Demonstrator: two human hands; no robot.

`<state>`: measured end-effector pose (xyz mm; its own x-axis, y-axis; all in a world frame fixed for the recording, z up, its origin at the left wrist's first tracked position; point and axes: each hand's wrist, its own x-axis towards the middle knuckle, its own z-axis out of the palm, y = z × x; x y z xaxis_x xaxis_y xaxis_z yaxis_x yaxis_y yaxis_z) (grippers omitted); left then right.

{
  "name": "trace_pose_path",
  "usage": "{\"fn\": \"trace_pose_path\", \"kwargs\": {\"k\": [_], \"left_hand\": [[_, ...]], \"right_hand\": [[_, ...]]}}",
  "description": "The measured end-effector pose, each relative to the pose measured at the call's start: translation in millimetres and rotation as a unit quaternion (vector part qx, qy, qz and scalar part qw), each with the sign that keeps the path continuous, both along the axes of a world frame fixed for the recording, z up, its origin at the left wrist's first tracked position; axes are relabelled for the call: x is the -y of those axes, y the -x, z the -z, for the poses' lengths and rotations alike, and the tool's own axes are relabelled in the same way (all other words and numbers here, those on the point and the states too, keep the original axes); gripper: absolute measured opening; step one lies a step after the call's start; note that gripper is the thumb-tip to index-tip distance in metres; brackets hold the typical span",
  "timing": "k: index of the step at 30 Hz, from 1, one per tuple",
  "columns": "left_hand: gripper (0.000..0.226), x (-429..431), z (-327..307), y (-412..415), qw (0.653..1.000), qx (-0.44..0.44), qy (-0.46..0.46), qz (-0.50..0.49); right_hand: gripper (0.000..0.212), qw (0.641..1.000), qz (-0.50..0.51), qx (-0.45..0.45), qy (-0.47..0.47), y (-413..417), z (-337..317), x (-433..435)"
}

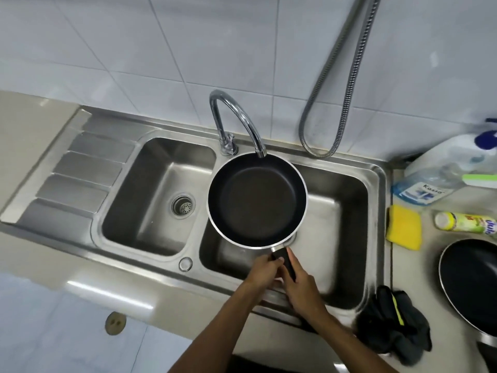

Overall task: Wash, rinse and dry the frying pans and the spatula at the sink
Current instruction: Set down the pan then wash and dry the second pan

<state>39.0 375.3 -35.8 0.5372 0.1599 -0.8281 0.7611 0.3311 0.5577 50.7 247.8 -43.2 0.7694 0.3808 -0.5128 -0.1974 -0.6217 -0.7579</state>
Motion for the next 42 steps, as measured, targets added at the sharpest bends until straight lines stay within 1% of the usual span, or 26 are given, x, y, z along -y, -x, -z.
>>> {"fn": "trace_pose_path", "kwargs": {"k": [9, 12, 16, 18, 20, 22, 24, 26, 27, 28, 29, 31, 32, 33, 35, 37, 39, 42], "left_hand": [[0.013, -17, 5, -12, 0.998, -0.016, 0.025, 0.047], [0.014, -22, 6, -12, 0.997, -0.009, 0.042, 0.069], [0.019, -30, 2, -7, 0.994, 0.012, 0.054, 0.095], [0.018, -38, -4, -4, 0.99, 0.025, 0.046, 0.13], [0.011, -49, -14, -7, 0.985, 0.036, 0.023, 0.17], [0.009, -68, -26, -14, 0.976, 0.049, -0.011, 0.211], [0.014, -92, -37, -27, 0.961, 0.086, -0.071, 0.252], [0.016, -120, -47, -48, 0.931, 0.14, -0.174, 0.287], [0.018, -134, -53, -63, 0.911, 0.161, -0.24, 0.294], [0.019, -147, -62, -80, 0.878, 0.191, -0.321, 0.299], [0.019, -159, -70, -98, 0.828, 0.23, -0.409, 0.306], [0.023, -179, -83, -132, 0.699, 0.304, -0.565, 0.315], [0.03, -188, -88, -148, 0.641, 0.318, -0.621, 0.32], [0.041, -197, -90, -161, 0.606, 0.309, -0.65, 0.338], [0.061, -211, -91, -181, 0.579, 0.255, -0.659, 0.406], [0.071, -220, -84, -190, 0.572, 0.197, -0.646, 0.465], [0.071, -222, -73, -184, 0.582, 0.187, -0.643, 0.461], [0.067, -216, -59, -166, 0.617, 0.217, -0.649, 0.39]], "right_hand": [[0.054, 0.999, 0.03, 0.001, 0.021, -1, 14, -12], [0.054, 0.999, 0.048, 0.004, 0.017, 1, 8, -18], [0.055, 0.998, 0.052, 0.015, 0.037, 4, 9, -18], [0.056, 0.997, 0.047, 0.03, 0.051, 5, 11, -20], [0.057, 0.996, 0.043, 0.041, 0.067, 5, 14, -22], [0.056, 0.995, 0.042, 0.047, 0.081, 6, 19, -22], [0.057, 0.994, 0.046, 0.041, 0.093, 8, 26, -20], [0.058, 0.993, 0.048, 0.044, 0.102, 9, 30, -20], [0.058, 0.992, 0.047, 0.046, 0.106, 9, 29, -22], [0.058, 0.992, 0.046, 0.048, 0.109, 9, 29, -23], [0.058, 0.991, 0.044, 0.053, 0.114, 9, 30, -23], [0.058, 0.989, 0.037, 0.058, 0.13, 9, 30, -23], [0.057, 0.988, 0.034, 0.058, 0.138, 9, 29, -23], [0.057, 0.987, 0.032, 0.059, 0.145, 9, 29, -23], [0.058, 0.986, 0.028, 0.062, 0.151, 10, 25, -24], [0.058, 0.986, 0.029, 0.065, 0.153, 10, 24, -25], [0.058, 0.986, 0.03, 0.068, 0.151, 11, 25, -24], [0.058, 0.987, 0.034, 0.066, 0.145, 11, 26, -24]]}}
